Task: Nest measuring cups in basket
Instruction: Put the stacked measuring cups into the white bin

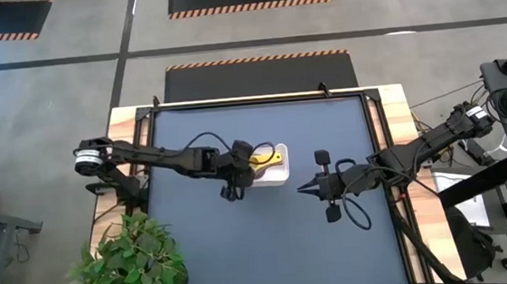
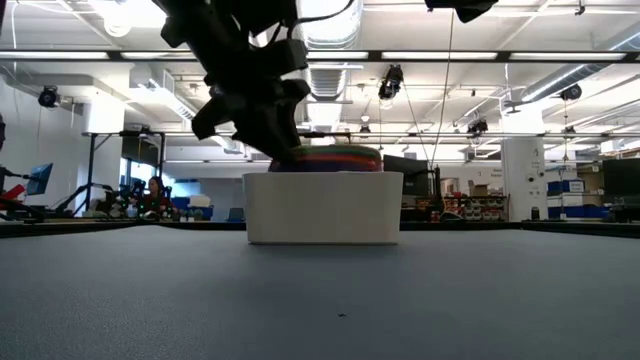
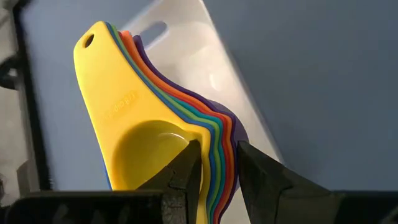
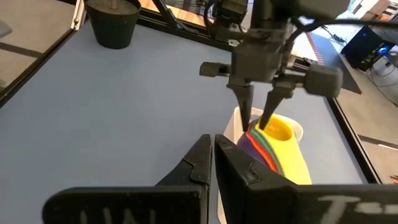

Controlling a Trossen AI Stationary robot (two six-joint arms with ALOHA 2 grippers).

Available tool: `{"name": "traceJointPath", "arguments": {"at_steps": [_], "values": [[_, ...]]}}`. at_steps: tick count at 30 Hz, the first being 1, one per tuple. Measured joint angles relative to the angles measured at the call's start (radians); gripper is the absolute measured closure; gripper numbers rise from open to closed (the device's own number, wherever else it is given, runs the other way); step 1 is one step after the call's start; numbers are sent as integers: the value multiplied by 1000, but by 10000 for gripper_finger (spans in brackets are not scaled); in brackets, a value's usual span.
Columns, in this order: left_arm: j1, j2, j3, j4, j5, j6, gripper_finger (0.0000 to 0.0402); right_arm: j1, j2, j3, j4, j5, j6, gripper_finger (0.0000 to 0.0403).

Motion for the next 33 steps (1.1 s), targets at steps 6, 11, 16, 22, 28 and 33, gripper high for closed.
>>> {"name": "traceJointPath", "arguments": {"at_steps": [6, 11, 16, 22, 28, 33], "values": [[-1, 33, -1, -4, 1, -1, 327, 0, 0, 0, 0, 0, -3, 394], [-1, 45, -1, 0, 1, -2, 327, 0, 0, 0, -2, 1, 0, 394], [-1, 50, -1, -1, 0, -2, 327, 0, 0, 0, -3, 9, 1, 394], [0, 50, -1, 2, 1, -2, 327, 0, 0, 0, -3, 15, 2, 394], [10, 50, -1, 5, 2, -10, 327, 0, 0, 0, -4, 15, 2, 394], [24, 50, -1, 19, 11, -29, 327, 1, 0, 0, -4, 15, 2, 394]]}}
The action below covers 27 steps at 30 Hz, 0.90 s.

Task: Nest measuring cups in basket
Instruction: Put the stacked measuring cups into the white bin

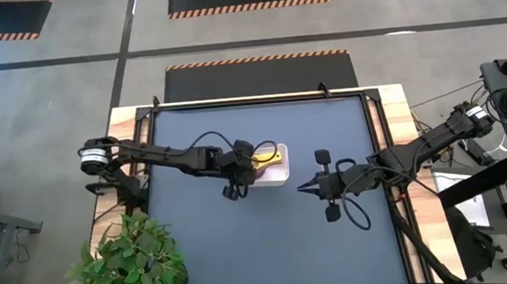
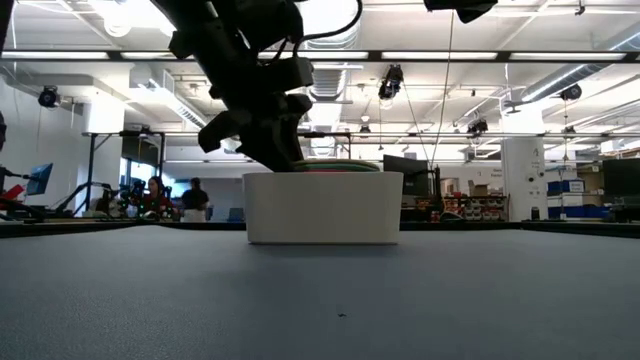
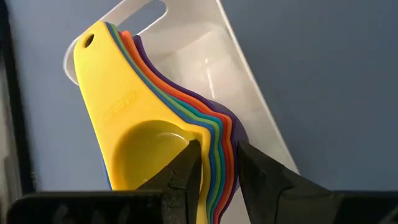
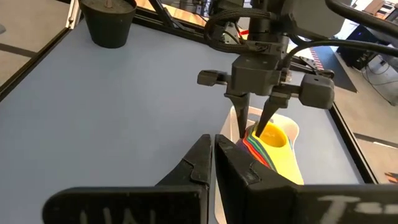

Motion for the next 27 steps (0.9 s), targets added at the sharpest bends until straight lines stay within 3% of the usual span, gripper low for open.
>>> {"name": "traceJointPath", "arguments": {"at_steps": [4, 27], "values": [[15, 0, 0, -1, 62, -19, 327, 0, 0, 0, 0, 0, 0, 394], [26, 14, 0, 11, 65, -20, 327, 0, 0, 0, -1, 0, 2, 394]]}}
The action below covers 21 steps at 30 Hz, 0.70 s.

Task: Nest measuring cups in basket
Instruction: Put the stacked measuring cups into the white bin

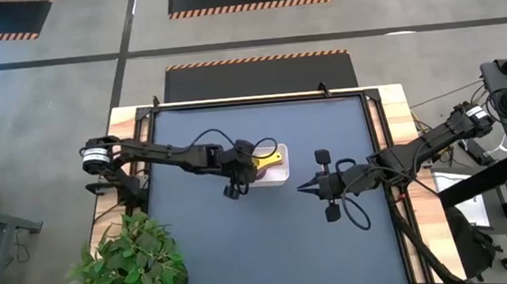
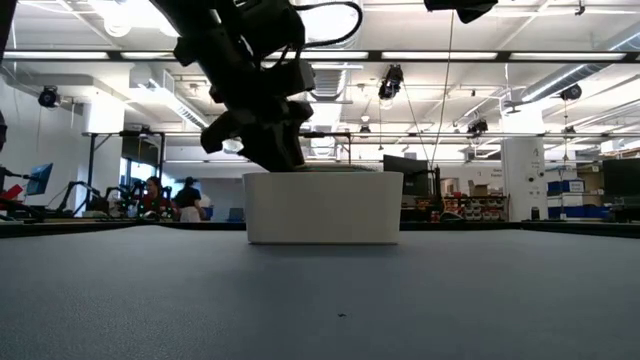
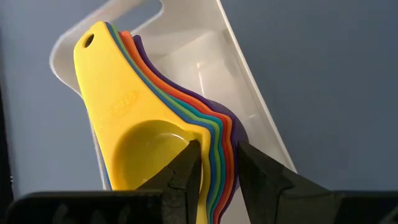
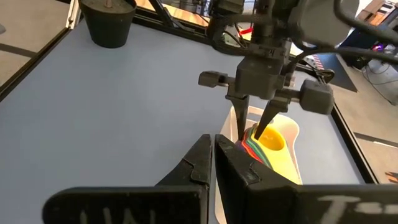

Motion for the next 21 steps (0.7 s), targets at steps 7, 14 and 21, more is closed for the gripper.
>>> {"name": "traceJointPath", "arguments": {"at_steps": [7, 14, 21], "values": [[0, 43, 1, 1, -4, 5, 327, 0, 0, 0, -2, 0, 2, 394], [0, 44, 1, -1, -4, 6, 327, -1, 0, 0, -8, 0, 12, 394], [0, 44, 1, -2, -4, 6, 308, 0, 0, 0, -11, 0, 9, 394]]}}
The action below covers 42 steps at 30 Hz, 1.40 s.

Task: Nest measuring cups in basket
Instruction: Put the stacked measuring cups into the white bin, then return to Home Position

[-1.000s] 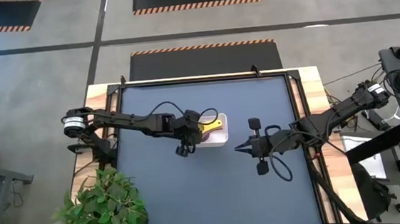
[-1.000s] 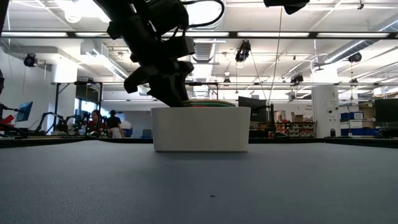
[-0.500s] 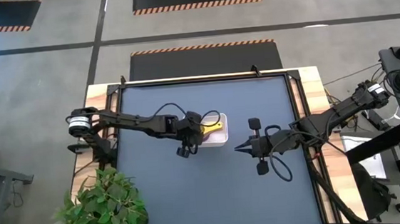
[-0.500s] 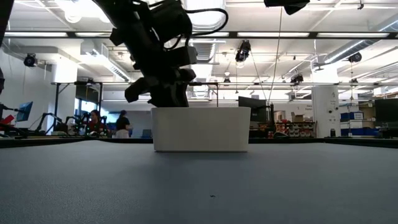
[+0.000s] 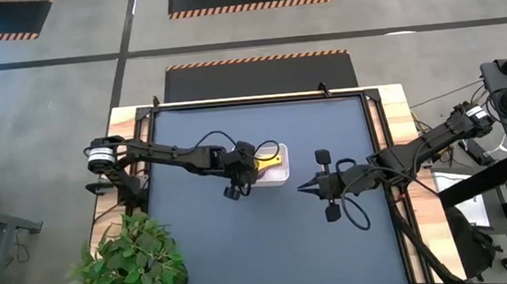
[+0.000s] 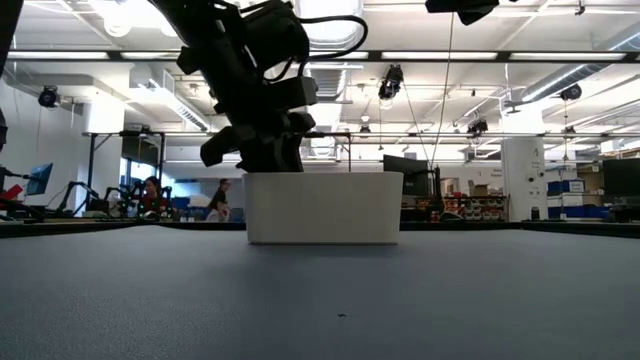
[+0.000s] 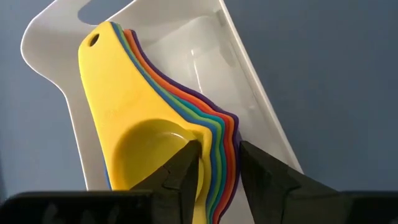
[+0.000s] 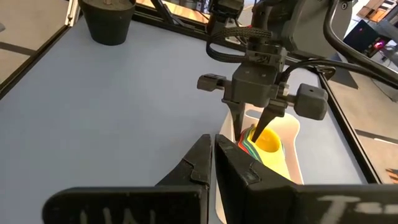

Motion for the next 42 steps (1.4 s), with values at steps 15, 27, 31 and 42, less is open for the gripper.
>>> {"name": "traceJointPath", "arguments": {"at_steps": [15, 27, 31, 42], "values": [[0, 0, 0, 7, -35, -1, 264, 0, 0, 0, -3, 0, 0, 394], [-2, -39, 0, -7, -35, -7, 264, 0, 0, 0, -3, 0, 0, 394], [-5, -55, 0, -20, -35, -10, 264, 0, 0, 0, -3, 0, 0, 394], [-28, -96, 0, -33, -35, -18, 264, 1, 0, 0, -3, 0, -13, 394]]}}
